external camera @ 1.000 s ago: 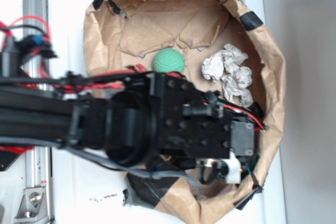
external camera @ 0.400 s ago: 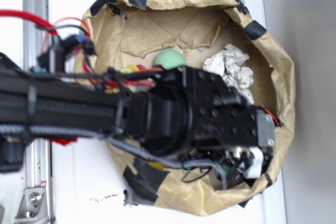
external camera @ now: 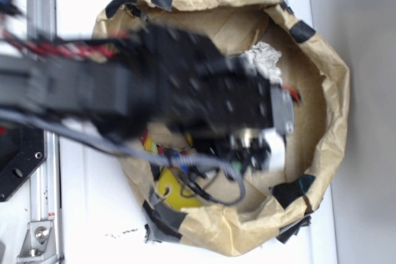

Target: Grab the green block.

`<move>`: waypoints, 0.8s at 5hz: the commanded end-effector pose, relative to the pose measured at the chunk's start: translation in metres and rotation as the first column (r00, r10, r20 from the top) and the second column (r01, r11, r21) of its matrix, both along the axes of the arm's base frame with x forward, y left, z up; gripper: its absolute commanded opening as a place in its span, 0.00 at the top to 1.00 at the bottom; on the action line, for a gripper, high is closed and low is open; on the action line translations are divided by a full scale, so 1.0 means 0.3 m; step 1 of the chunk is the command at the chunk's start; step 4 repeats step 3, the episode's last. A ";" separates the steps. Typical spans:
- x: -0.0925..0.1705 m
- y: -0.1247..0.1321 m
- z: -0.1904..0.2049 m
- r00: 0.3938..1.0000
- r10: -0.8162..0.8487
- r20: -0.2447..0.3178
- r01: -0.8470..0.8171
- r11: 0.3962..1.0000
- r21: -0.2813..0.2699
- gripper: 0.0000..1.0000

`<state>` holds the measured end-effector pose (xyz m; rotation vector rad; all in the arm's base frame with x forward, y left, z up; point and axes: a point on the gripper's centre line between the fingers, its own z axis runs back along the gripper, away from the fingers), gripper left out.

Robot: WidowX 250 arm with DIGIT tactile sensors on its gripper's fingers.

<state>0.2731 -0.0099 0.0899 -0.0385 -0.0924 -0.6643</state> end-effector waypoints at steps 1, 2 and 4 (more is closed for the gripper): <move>-0.052 0.053 0.260 0.872 0.490 -0.003 -0.489 0.870 -0.067 1.00; -0.080 0.039 0.286 0.727 0.687 -0.001 -0.684 0.723 -0.093 1.00; -0.093 0.030 0.281 0.731 0.682 0.013 -0.681 0.730 -0.050 1.00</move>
